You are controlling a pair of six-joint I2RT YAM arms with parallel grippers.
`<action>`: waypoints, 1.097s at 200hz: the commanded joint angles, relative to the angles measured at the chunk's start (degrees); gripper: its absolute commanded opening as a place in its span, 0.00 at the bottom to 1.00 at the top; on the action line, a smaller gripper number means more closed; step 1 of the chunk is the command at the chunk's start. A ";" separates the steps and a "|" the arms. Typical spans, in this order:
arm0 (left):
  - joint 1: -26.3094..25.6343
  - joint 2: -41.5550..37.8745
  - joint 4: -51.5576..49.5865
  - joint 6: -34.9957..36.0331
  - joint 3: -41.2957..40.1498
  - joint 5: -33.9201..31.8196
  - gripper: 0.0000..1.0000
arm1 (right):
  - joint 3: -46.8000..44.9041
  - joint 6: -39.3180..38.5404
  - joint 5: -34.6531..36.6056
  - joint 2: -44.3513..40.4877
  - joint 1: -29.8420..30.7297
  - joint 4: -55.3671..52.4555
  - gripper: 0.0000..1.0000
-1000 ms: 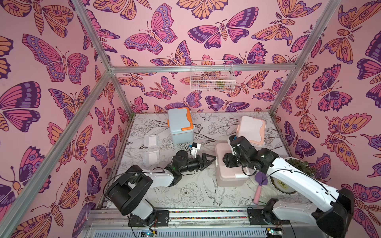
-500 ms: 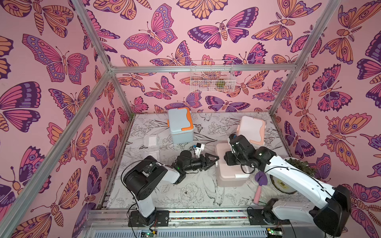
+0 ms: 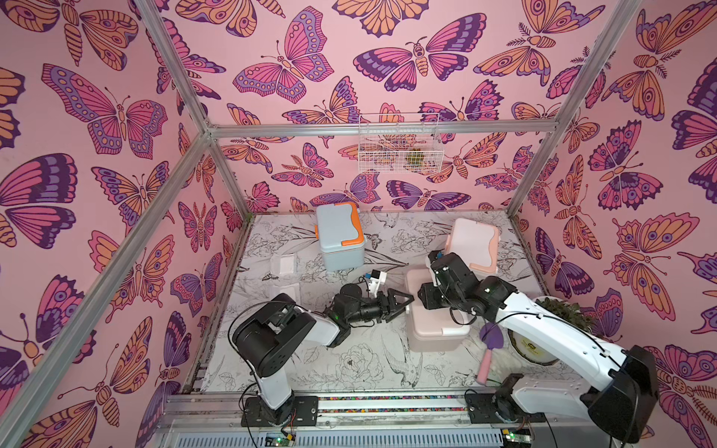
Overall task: Open first aid kits and take out gauze
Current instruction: Open the fastener of the first aid kit.
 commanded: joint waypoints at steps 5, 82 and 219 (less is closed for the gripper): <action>-0.78 -1.46 5.08 -0.82 1.33 1.63 0.76 | -5.74 0.78 -4.16 4.59 -0.31 -12.16 0.42; -0.44 -14.45 5.73 -5.26 -1.16 2.34 0.75 | -9.20 2.28 -1.43 7.71 -0.29 -10.94 0.42; 0.20 -36.09 -68.13 26.96 8.18 -12.61 0.81 | -4.01 5.45 4.68 -6.15 0.40 -16.30 0.65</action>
